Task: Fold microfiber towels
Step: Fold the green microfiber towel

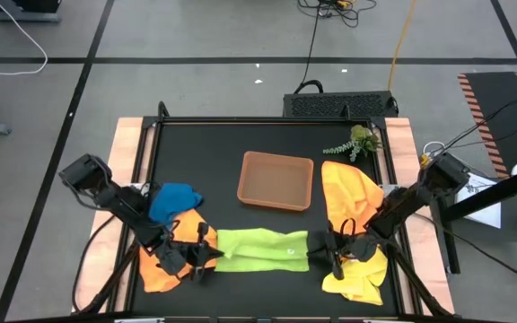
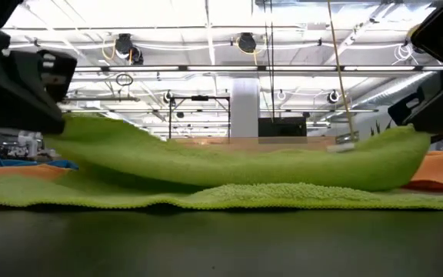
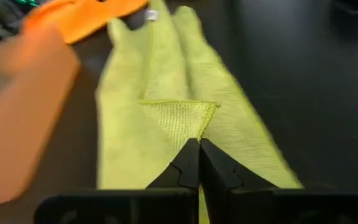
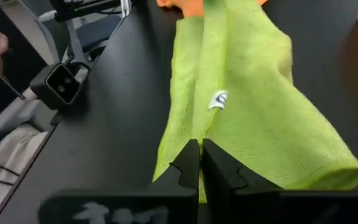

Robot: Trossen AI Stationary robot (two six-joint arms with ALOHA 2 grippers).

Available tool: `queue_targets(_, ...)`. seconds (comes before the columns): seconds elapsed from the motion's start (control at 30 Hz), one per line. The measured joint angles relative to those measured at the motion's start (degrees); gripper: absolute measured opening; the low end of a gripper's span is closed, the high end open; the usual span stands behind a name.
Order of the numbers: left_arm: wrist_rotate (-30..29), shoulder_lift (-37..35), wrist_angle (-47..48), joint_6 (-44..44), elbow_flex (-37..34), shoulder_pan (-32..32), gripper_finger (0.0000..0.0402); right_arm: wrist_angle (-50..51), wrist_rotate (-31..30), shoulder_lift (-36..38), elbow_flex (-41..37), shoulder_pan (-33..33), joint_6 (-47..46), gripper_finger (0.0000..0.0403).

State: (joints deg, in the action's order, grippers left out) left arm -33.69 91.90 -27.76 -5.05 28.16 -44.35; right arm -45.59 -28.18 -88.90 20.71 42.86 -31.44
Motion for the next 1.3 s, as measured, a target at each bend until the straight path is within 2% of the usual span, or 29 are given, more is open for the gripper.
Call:
queue_targets(0.1,2.6,1.6,0.1,-1.9,0.0,0.0,0.0031,-0.1,0.6,0.0,0.0,0.5,0.0,0.0018)
queue_targets(0.4,5.4,2.1,-3.1,-3.7,0.2,-1.1,0.0082,-1.7,10.2,0.0,0.0,1.0,-1.1,0.0093)
queue_targets(0.5,5.7,1.7,-5.5,-3.4,0.2,-2.0,0.0085,-2.0,10.5,0.0,0.0,1.2,-1.1,0.0114)
queue_targets(0.63,5.3,-0.1,-8.5,1.9,0.3,-3.0,0.0085,-3.3,10.0,0.0,0.0,0.8,0.9,0.0133)
queue_targets(0.8,0.6,-1.4,-8.7,4.0,0.3,-2.1,0.0085,-3.6,6.6,0.0,0.0,-1.4,3.3,0.0139)
queue_targets(1.0,2.6,0.6,-8.1,-5.1,0.3,1.4,0.0085,-3.4,5.8,-1.3,0.3,-2.4,3.5,0.0138)
queue_targets(1.3,6.8,8.2,-12.2,-15.9,0.3,2.3,0.0085,-3.4,7.5,-15.2,8.8,-2.1,1.7,0.0137)
